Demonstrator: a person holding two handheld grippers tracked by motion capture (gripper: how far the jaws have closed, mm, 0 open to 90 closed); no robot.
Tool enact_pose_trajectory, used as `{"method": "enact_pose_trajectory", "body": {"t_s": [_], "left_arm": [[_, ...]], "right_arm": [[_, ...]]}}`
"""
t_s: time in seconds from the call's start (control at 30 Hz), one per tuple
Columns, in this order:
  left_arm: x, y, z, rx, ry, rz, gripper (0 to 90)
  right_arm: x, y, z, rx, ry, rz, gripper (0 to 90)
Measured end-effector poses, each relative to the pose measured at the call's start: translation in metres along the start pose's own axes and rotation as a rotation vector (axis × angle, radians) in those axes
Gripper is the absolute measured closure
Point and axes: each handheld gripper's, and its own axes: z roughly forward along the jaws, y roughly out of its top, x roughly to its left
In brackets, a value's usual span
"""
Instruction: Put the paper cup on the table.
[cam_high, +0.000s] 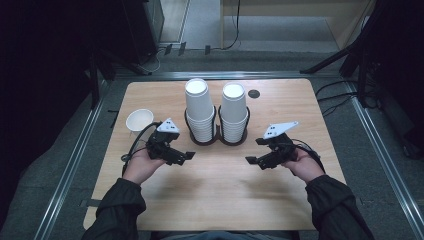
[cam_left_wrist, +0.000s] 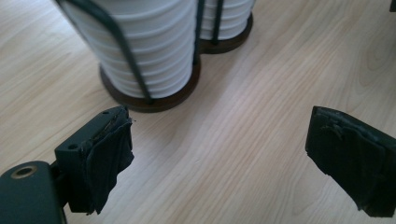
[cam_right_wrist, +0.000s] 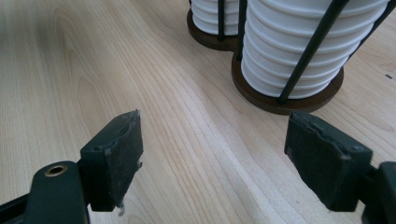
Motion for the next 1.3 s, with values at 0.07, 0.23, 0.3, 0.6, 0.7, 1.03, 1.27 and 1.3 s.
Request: {"method": "enact_pose_trajectory", "body": {"t_s": [0.07, 0.23, 0.3, 0.6, 0.7, 1.03, 1.27, 1.3], "left_arm": [[-0.005, 0.002, 0.005, 0.006, -0.010, 0.015, 7.8], [-0.018, 0.008, 0.015, 0.007, -0.050, 0.044, 7.8], [-0.023, 0.011, 0.018, -0.002, -0.064, 0.042, 7.8], [-0.038, 0.016, 0.030, 0.003, -0.082, 0.072, 7.8], [-0.040, 0.017, 0.034, 0.003, -0.071, 0.077, 7.8], [-0.042, 0.018, 0.041, -0.002, -0.070, 0.097, 7.8], [-0.041, 0.017, 0.046, 0.019, -0.074, 0.103, 7.8], [-0.041, 0.016, 0.047, 0.020, -0.077, 0.099, 7.8]], "right_arm": [[0.000, 0.000, 0.000, 0.006, 0.000, 0.002, 19.9], [-0.001, -0.001, 0.001, 0.009, 0.000, 0.000, 19.9], [-0.001, -0.001, 0.001, 0.012, 0.001, -0.001, 19.9], [0.002, 0.000, 0.005, 0.020, 0.007, -0.016, 19.9], [0.003, 0.000, 0.007, 0.026, 0.009, -0.018, 19.9], [0.005, -0.001, 0.006, 0.029, 0.005, -0.021, 19.9], [0.006, -0.004, 0.004, 0.038, 0.000, -0.029, 19.9], [0.006, -0.005, 0.004, 0.040, 0.002, -0.028, 20.1]]}}
